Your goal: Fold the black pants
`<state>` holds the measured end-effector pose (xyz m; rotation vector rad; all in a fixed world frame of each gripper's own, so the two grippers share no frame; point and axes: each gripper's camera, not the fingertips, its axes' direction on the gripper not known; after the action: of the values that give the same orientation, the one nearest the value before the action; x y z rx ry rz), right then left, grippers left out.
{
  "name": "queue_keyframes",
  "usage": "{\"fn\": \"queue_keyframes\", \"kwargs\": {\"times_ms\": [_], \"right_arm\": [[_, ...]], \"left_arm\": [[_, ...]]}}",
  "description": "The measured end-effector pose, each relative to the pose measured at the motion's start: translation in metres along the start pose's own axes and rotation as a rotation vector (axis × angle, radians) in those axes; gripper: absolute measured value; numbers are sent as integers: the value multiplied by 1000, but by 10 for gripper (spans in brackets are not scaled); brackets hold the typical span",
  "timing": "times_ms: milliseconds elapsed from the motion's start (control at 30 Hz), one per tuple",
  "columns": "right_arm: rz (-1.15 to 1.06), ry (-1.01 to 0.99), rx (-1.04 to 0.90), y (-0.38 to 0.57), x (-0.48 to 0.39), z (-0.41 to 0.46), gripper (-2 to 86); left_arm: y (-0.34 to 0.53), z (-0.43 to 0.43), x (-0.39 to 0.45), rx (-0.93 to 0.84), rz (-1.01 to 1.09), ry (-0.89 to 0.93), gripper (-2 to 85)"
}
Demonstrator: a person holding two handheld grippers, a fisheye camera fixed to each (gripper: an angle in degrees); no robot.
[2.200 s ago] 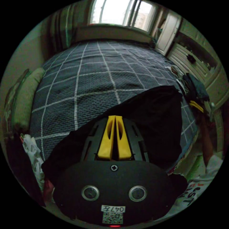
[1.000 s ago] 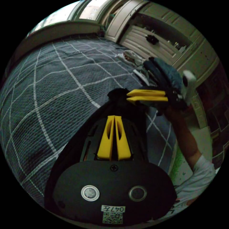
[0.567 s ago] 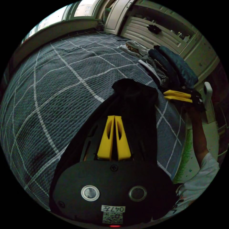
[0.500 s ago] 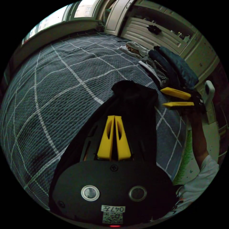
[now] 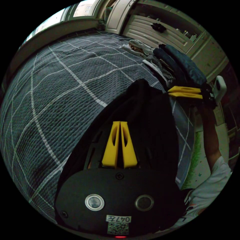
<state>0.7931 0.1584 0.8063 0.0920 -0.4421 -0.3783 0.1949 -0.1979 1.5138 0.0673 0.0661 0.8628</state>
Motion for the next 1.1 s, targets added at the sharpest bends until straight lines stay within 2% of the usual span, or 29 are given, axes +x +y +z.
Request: {"fn": "queue_keyframes", "kwargs": {"times_ms": [100, 167, 200, 300, 400, 500, 600, 700, 767, 933, 1100], "right_arm": [[113, 88, -219, 25, 10, 17, 11], [192, 139, -204, 35, 11, 13, 17], [232, 136, -137, 37, 10, 5, 22], [246, 33, 20, 25, 3, -8, 32], [256, -40, 86, 3, 0, -2, 36], [317, -74, 18, -10, 10, 25, 32], [237, -220, -112, -9, -3, 51, 21], [124, -55, -6, 8, -44, 31, 30], [103, -26, 35, 23, -63, 20, 39], [158, 153, -69, 48, -63, 12, 41], [235, 115, 97, 24, -26, -3, 31]], "left_arm": [[-12, 8, 6, -25, -12, -5, -10], [-21, 11, 13, -39, 0, -29, -10], [-22, 11, 16, -36, 4, -36, -10], [-33, 4, 29, 43, 36, -52, -10], [-51, 7, 40, 89, 50, -36, -10], [-74, 29, 47, 40, 50, -15, -10], [-86, 55, 52, -46, 42, -18, -10], [-79, 52, 68, 11, 138, -20, -10], [-73, 51, 77, 15, 176, -61, -10], [-81, 56, 82, -5, 155, -69, -10], [-88, 61, 100, -4, 205, -116, -10]]}}
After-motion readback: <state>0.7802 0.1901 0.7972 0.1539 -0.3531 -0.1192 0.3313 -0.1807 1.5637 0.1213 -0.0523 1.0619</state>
